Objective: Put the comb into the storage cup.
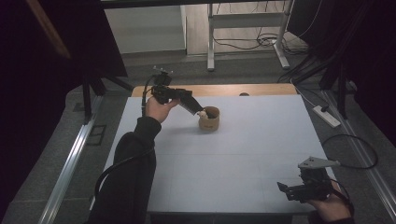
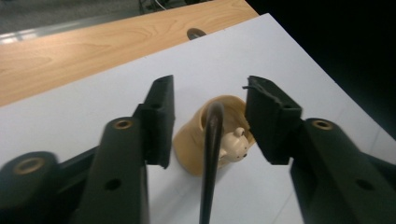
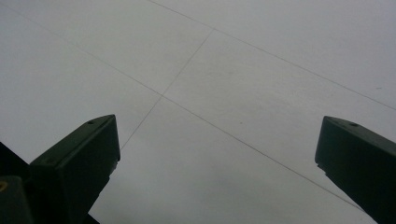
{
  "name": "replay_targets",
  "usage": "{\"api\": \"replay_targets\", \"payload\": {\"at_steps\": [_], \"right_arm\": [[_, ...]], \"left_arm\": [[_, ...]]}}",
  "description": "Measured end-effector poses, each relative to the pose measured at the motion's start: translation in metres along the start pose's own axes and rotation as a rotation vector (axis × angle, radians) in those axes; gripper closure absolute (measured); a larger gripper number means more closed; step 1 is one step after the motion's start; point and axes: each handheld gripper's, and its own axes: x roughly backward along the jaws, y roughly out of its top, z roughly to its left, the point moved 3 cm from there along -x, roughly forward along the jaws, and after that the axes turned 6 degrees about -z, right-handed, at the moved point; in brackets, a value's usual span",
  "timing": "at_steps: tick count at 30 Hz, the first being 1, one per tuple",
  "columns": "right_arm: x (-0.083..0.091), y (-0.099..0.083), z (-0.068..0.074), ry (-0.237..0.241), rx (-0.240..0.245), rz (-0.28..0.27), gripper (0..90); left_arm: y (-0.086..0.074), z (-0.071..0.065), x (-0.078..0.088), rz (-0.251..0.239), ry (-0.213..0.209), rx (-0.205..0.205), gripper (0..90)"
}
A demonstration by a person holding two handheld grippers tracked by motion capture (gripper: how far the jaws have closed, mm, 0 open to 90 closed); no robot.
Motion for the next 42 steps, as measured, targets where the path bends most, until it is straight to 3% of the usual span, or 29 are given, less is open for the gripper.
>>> {"api": "replay_targets", "payload": {"at_steps": [9, 18, 23, 42], "right_arm": [[0.0, 0.0, 0.0, 0.0, 0.001, 0.001, 0.1], [0.0, 0.0, 0.0, -0.001, 0.001, 0.002, 0.1], [0.0, 0.0, 0.0, -0.001, 0.001, 0.0, 0.1], [0.0, 0.0, 0.0, -0.003, 0.002, 0.004, 0.0]], "left_arm": [[-0.001, 0.0, 0.004, -0.047, 0.051, -0.065, 29.4], [-0.005, -0.003, 0.009, -0.097, 0.055, -0.12, 15.9], [-0.007, -0.004, 0.014, -0.118, 0.049, -0.119, 12.1], [-0.027, -0.006, 0.025, -0.12, 0.061, -0.143, 1.7]]}}
